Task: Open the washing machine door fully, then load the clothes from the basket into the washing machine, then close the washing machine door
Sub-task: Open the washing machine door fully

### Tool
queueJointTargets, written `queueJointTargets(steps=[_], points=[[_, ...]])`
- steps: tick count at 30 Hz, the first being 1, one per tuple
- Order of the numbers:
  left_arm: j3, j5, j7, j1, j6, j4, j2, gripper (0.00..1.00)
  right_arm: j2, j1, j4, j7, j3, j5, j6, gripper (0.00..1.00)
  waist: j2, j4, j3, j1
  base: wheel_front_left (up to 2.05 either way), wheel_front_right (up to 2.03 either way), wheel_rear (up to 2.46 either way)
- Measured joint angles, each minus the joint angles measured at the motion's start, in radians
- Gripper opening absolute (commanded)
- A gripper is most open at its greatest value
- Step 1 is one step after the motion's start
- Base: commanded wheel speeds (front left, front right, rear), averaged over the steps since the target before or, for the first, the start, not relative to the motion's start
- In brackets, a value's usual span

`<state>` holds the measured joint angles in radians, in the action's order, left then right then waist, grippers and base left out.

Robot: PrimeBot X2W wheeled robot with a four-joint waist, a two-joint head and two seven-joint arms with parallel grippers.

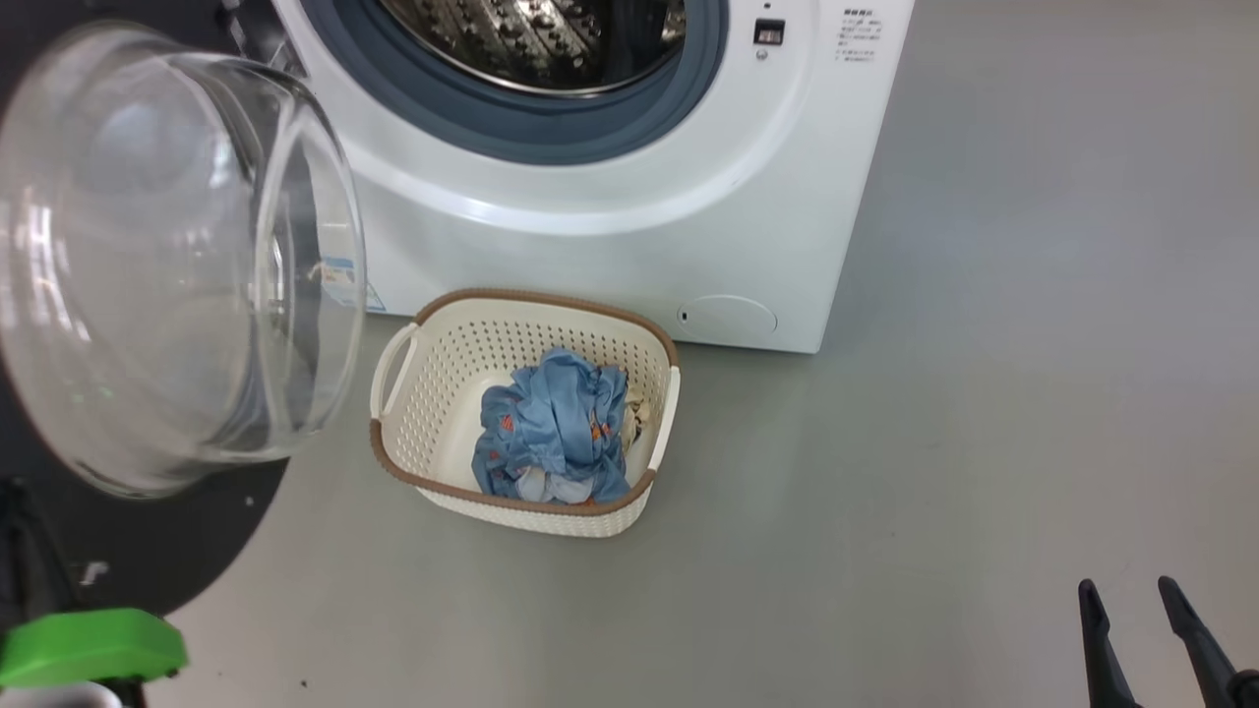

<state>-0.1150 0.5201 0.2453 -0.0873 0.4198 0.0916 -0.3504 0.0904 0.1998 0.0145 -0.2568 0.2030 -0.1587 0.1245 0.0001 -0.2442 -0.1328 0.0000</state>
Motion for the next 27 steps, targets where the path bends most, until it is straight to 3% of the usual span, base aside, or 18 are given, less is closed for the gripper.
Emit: queueJointTargets(steps=[27], points=[[0.221, 0.018, 0.009, -0.268, -0.162, 0.328, -0.078, 0.00, 0.077, -0.084, -0.064, 0.000, 0.045, -0.011, 0.000, 1.00, 0.0000, -0.019, -0.205, 0.0001, 0.00, 0.00, 0.00]])
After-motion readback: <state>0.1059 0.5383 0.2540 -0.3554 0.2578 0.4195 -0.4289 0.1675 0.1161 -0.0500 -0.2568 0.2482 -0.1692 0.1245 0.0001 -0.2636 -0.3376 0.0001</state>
